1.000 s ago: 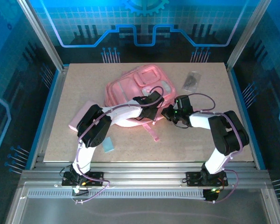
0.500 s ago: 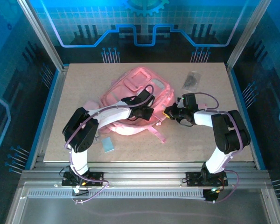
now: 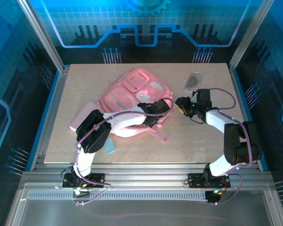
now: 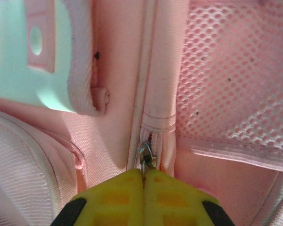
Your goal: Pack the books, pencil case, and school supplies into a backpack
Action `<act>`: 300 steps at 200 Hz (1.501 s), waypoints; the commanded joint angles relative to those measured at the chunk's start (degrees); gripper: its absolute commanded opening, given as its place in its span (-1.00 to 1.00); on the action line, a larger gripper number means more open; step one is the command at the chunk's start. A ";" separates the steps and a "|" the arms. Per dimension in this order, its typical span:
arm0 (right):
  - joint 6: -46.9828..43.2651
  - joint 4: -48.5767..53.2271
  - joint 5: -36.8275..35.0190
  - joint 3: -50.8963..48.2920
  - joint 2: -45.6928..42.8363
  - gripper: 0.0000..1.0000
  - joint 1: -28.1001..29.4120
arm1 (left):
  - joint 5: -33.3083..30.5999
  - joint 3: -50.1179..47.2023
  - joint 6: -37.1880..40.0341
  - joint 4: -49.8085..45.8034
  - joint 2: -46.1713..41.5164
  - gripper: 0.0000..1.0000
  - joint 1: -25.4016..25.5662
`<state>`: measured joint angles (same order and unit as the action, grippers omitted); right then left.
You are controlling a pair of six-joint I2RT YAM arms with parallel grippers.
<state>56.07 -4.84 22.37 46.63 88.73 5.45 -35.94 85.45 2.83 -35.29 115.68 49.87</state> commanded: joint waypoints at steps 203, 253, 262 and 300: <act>4.01 -3.27 -4.03 24.45 24.34 -1.00 -5.05 | -15.91 -11.52 6.82 0.01 -5.27 -1.00 2.96; 3.06 -2.53 -2.85 25.52 23.93 -1.00 -5.21 | -14.83 -13.47 6.20 -0.78 -8.14 -1.00 3.42; 2.41 -1.99 -3.47 25.61 23.72 -1.00 -4.98 | -14.24 -13.64 5.52 -0.89 -8.40 -1.00 2.85; -0.73 -0.38 -3.65 31.04 26.43 -1.00 -6.15 | -8.04 -14.18 -0.08 -3.23 -12.57 -1.00 -1.98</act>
<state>59.46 -3.53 25.87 71.07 114.37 2.24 -45.54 72.99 7.60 -27.66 108.40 51.51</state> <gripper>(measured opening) 0.061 0.052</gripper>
